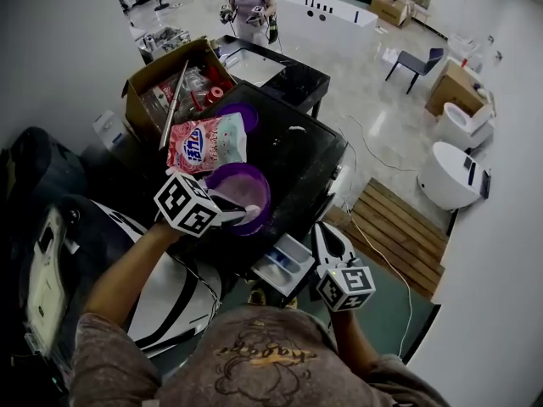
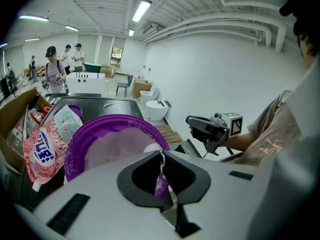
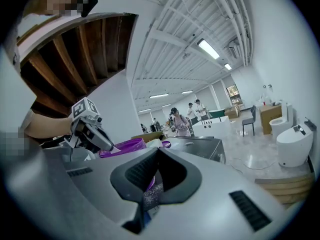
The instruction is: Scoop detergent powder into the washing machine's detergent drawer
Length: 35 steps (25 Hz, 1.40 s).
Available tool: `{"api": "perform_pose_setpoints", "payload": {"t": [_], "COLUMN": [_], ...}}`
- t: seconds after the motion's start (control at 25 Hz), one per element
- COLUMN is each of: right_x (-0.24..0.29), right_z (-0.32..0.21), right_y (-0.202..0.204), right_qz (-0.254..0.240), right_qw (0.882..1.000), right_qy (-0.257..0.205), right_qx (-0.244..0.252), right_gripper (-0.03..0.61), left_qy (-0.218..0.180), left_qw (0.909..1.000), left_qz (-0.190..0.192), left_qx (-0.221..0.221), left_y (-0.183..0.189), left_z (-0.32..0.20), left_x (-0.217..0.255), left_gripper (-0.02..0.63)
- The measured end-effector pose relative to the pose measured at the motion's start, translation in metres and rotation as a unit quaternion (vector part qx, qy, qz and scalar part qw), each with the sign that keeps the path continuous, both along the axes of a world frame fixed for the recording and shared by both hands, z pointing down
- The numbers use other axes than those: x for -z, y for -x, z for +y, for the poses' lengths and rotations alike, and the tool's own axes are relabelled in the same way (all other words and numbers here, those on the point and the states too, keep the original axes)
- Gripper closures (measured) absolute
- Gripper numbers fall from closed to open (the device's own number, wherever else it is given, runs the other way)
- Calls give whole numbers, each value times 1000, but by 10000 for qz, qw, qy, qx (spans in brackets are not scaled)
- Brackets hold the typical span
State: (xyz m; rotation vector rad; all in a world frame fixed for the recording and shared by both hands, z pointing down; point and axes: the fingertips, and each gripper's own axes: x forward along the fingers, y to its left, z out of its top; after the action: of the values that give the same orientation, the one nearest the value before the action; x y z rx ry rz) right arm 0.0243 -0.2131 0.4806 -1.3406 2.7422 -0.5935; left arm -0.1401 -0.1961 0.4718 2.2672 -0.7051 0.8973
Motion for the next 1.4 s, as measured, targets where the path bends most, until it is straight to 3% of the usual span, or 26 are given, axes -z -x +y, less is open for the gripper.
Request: {"api": "perform_pose_setpoints", "payload": {"t": [0.32, 0.8, 1.16, 1.4], "right_x": [0, 2, -4, -2], "right_z": [-1, -4, -5, -7], "right_y": [8, 18, 19, 19], "right_qz": [-26, -122, 54, 46], "right_qw": [9999, 9998, 9998, 9999], "right_qy": [44, 56, 38, 53], "right_qx": [95, 157, 196, 158], "right_gripper": [577, 577, 577, 577], "left_qy": [61, 93, -131, -289], "left_qw": [9982, 9869, 9700, 9443], "left_qz": [446, 1166, 1674, 2193], "left_qx": [396, 1109, 1760, 2435], "left_y": [8, 23, 42, 55], "left_z": [4, 3, -9, -16], "left_x": [5, 7, 14, 19], "left_gripper": [588, 588, 588, 588]}}
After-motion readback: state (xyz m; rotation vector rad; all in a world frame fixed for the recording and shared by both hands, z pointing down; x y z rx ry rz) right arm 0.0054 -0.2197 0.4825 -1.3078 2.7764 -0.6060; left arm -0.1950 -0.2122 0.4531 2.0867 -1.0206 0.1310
